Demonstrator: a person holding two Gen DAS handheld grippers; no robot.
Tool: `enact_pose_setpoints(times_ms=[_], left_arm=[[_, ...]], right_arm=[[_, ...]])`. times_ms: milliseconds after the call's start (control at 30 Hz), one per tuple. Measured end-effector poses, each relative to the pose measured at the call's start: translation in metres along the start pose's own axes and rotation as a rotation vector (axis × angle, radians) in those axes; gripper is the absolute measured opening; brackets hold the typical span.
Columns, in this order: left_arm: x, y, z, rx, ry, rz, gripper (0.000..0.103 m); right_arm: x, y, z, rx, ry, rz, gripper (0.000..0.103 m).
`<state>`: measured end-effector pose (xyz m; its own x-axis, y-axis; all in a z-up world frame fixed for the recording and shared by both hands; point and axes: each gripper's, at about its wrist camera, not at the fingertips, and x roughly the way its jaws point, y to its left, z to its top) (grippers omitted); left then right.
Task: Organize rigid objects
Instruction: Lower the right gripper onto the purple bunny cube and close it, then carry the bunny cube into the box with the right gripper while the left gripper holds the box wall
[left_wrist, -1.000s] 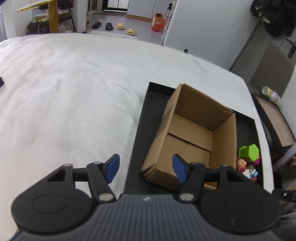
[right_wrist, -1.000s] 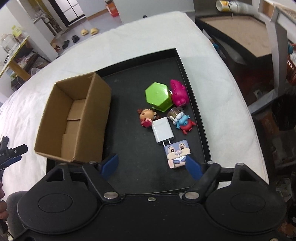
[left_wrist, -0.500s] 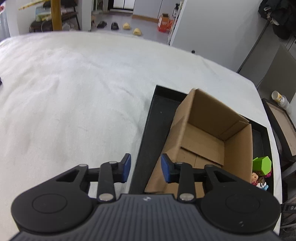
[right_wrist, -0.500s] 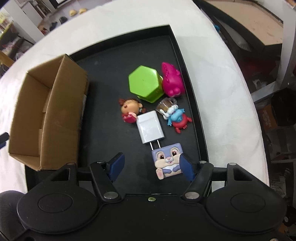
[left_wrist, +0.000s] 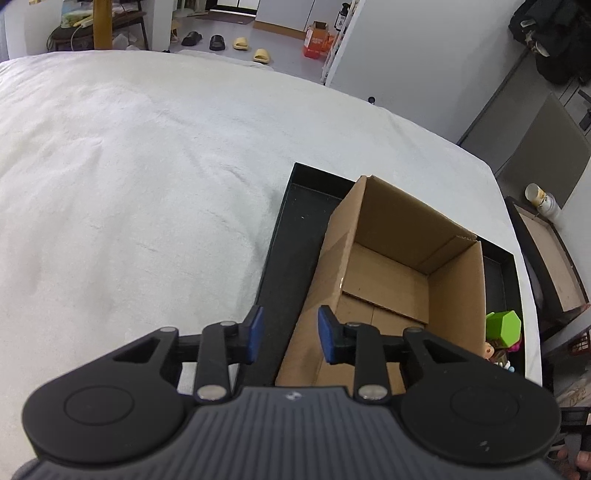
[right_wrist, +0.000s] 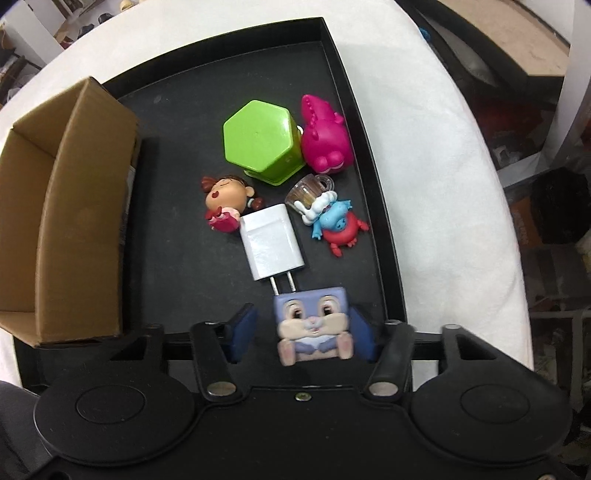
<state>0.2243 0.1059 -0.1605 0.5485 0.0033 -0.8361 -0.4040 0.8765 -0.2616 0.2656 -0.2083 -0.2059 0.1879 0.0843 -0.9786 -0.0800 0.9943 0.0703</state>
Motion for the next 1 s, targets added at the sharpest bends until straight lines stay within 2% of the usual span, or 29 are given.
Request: enact_pose_setpoints(times_ms=[133, 167, 300, 367, 433, 500, 567, 633, 667, 700, 1000], left_arm=[[-0.006, 0.002, 0.000, -0.027, -0.001, -0.021, 0.031], [-0.007, 0.001, 0.000, -0.029, -0.005, -0.031, 0.031], [-0.007, -0.004, -0.002, -0.019, -0.004, -0.071, 0.034], [-0.003, -0.006, -0.004, -0.005, 0.003, -0.066, 0.034], [0.004, -0.006, -0.007, -0.005, 0.034, -0.050, 0.033], [0.008, -0.005, -0.010, -0.012, 0.054, -0.069, 0.030], [0.011, -0.005, -0.013, -0.020, 0.066, -0.088, 0.027], [0.012, -0.006, -0.016, -0.011, 0.066, -0.070, 0.014], [0.013, -0.005, -0.017, -0.008, 0.067, -0.070, 0.014], [0.013, -0.004, -0.018, -0.010, 0.069, -0.082, 0.013], [0.007, -0.006, -0.025, 0.036, 0.059, -0.108, 0.012]], right_arm=[[-0.001, -0.004, -0.001, 0.025, 0.013, 0.072, 0.039], [-0.003, -0.004, -0.002, 0.026, 0.004, 0.071, 0.034], [-0.001, -0.006, -0.003, 0.050, 0.004, 0.094, 0.033], [-0.002, -0.005, -0.003, 0.048, 0.003, 0.094, 0.034], [-0.001, -0.004, -0.003, 0.047, 0.007, 0.090, 0.042], [0.002, -0.004, -0.003, 0.051, 0.014, 0.074, 0.063], [0.008, -0.001, -0.004, 0.041, 0.032, 0.082, 0.065], [0.014, 0.004, -0.004, 0.025, 0.047, 0.082, 0.064], [0.017, 0.007, -0.004, 0.014, 0.054, 0.072, 0.060], [0.019, 0.009, -0.004, 0.006, 0.057, 0.065, 0.048], [0.007, 0.009, -0.003, 0.024, 0.009, 0.080, 0.043]])
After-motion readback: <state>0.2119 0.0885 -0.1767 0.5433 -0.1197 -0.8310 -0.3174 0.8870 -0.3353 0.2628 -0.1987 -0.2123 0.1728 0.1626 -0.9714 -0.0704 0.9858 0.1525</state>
